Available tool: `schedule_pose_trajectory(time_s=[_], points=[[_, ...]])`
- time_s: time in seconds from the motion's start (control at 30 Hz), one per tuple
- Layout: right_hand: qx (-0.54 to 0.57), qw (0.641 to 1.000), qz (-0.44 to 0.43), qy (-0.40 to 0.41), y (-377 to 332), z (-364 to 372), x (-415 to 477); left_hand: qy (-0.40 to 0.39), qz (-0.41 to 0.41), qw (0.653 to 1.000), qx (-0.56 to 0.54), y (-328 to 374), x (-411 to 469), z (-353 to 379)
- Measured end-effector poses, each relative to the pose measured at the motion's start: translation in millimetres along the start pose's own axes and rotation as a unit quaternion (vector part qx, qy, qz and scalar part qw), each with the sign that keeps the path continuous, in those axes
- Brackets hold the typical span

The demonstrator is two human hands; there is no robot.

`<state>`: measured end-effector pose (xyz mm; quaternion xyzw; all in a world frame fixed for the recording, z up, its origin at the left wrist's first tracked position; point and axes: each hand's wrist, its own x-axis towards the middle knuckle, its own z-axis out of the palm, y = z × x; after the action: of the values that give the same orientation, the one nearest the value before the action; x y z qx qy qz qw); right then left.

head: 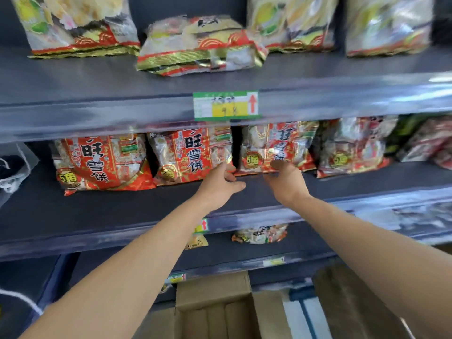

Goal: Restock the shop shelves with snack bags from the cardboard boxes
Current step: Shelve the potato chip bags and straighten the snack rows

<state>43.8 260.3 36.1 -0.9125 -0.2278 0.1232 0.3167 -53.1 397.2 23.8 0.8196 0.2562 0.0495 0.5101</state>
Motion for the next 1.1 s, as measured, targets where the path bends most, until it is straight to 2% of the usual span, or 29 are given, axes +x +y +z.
schedule_pose_trajectory(time_s=[0.27,0.5,0.6,0.7,0.93,1.1], points=[[-0.01,0.991,0.12,0.059,127,-115,26,-0.063,0.048,0.997,-0.009,94,41,143],[0.086,0.981,0.167,0.037,214,-162,67,-0.02,-0.011,0.998,-0.059,132,100,236],[0.153,0.974,0.167,0.01,240,-166,90,0.002,-0.071,0.99,-0.122,134,129,258],[0.246,0.952,0.182,-0.026,256,-166,112,0.018,-0.094,0.984,-0.152,129,157,271],[0.294,0.943,0.154,-0.032,276,-151,170,0.089,-0.071,0.985,-0.131,130,205,294],[0.285,0.946,0.152,-0.012,278,-147,192,0.115,-0.05,0.99,-0.067,137,215,301]])
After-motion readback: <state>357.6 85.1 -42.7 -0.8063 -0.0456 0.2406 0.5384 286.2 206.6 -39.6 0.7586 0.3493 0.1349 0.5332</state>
